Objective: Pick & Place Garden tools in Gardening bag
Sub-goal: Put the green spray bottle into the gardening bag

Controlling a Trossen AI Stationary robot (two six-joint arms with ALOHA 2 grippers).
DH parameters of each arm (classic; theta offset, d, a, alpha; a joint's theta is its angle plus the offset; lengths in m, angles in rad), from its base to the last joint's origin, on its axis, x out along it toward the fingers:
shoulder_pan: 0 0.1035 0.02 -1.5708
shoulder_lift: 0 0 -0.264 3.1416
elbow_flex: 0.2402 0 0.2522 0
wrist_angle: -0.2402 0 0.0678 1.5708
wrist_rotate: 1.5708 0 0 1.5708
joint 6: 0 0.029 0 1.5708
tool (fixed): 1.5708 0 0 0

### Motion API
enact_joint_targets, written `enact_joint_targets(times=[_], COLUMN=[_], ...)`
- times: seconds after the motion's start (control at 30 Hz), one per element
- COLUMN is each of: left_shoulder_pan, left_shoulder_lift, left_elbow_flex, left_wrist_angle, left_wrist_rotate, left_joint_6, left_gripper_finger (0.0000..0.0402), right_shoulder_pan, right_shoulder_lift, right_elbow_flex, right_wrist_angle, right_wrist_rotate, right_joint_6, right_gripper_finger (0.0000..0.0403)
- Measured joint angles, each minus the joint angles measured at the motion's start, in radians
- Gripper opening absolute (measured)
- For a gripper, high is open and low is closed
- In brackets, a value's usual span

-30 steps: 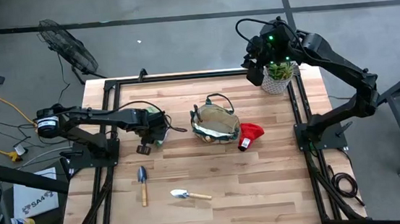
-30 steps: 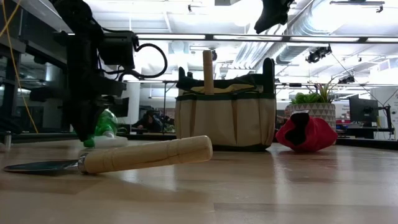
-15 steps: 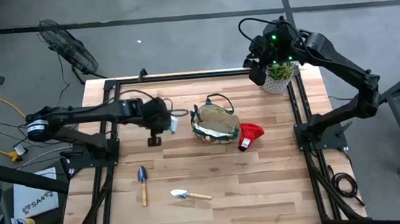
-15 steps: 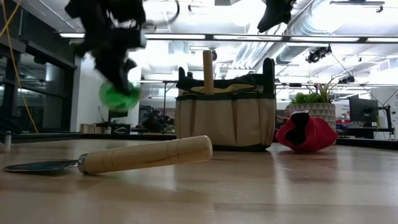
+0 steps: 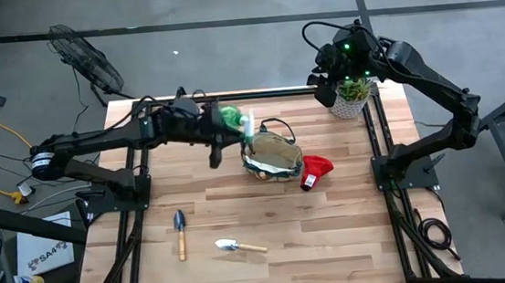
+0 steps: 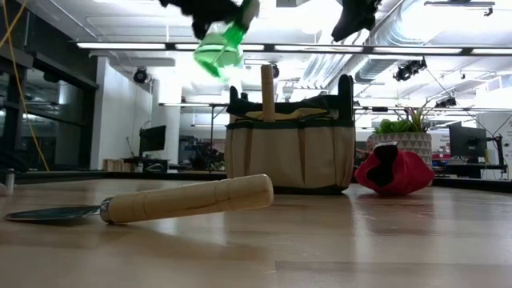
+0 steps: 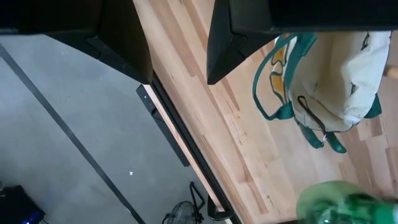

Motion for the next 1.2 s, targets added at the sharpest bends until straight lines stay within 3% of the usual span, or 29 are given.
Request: enact_joint_targets(times=[0.23, 0.47, 0.9, 1.2], left_shoulder_pan=[0.000, 0.000, 0.000, 0.002], left_shoulder_lift=[0.068, 0.184, 0.355, 0.393], left_elbow_flex=[-0.001, -0.002, -0.002, -0.033], left_wrist_angle=[0.254, 0.471, 0.692, 0.740], left_wrist_rotate=[0.079, 0.220, 0.417, 0.452], left_joint_6=[-0.259, -0.404, -0.502, -0.513], left_gripper_finger=[0.0037, 0.0037, 0.0037, 0.0037], right_shoulder_pan=[0.000, 0.000, 0.000, 0.000], right_shoulder_lift=[0.000, 0.000, 0.000, 0.000], right_elbow_flex=[0.000, 0.000, 0.000, 0.000], right_wrist_angle=[0.002, 0.008, 0.008, 0.008], right_wrist_rotate=[0.011, 0.030, 0.022, 0.022], right_joint_6=[0.007, 0.006, -0.006, -0.006], right_gripper_finger=[0.0145, 0.0145, 0.0145, 0.0145])
